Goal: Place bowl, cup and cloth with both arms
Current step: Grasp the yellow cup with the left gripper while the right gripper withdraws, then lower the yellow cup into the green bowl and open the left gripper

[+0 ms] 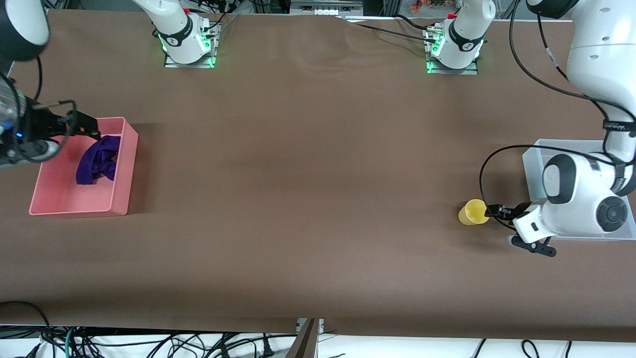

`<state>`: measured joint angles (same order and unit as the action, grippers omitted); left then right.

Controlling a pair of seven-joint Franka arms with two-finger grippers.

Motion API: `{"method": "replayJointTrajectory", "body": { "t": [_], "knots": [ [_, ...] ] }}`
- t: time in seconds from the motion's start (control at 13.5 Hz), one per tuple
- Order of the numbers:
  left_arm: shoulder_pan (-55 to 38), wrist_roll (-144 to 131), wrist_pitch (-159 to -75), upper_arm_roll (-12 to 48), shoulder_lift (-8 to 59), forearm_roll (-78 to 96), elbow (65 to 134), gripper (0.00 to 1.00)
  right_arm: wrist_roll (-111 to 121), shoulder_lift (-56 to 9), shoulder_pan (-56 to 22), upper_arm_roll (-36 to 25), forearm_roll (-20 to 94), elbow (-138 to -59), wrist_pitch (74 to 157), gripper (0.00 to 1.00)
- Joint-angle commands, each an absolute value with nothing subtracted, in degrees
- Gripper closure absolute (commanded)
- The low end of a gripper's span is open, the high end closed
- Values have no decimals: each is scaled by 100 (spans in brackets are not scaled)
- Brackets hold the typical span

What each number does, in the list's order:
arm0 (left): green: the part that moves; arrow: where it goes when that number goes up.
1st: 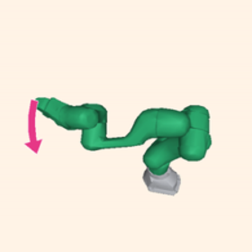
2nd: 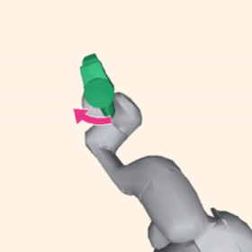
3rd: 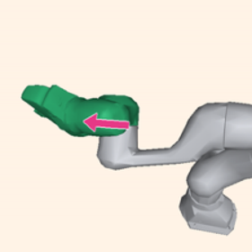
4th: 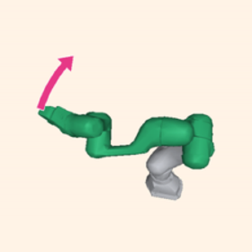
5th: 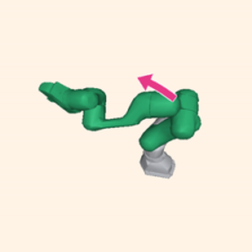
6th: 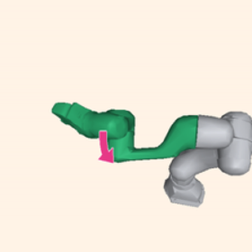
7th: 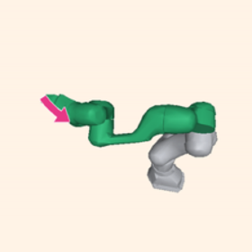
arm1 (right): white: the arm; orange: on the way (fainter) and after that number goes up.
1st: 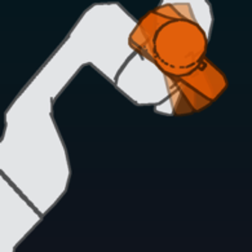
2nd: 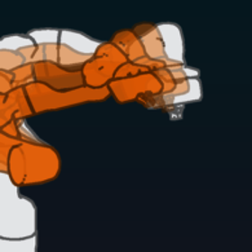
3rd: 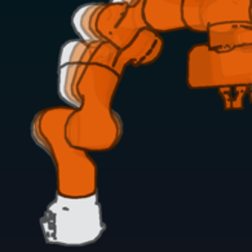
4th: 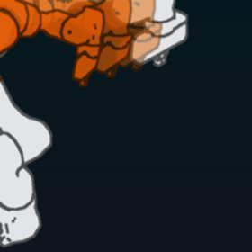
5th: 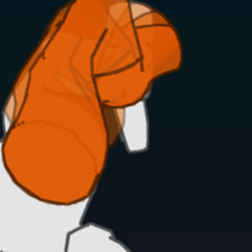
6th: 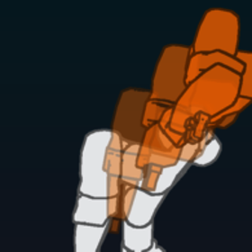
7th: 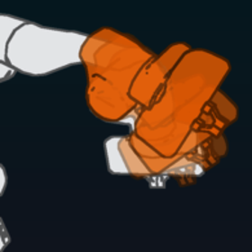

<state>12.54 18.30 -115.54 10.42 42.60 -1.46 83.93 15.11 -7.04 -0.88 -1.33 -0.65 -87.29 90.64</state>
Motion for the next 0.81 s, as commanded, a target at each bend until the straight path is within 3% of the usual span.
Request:
{"method": "replayJointTrajectory", "body": {
  "t": [0.0, 0.37, 0.74],
  "knots": [
    [1187, 1714, -11874, 993, 4324, 0, 8578, 99, 1433, -414, -18, -114, -35, -8666, 8991, 0],
    [1195, 1714, -11638, 1002, 4219, -9, 8482, 100, 1118, -404, 9, -175, -35, -8684, 8807, 0],
    [1301, 2054, -9646, 941, 3858, -262, 7500, 100, 984, -501, 17, -254, -35, -8640, 8754, 0]
  ]
}}
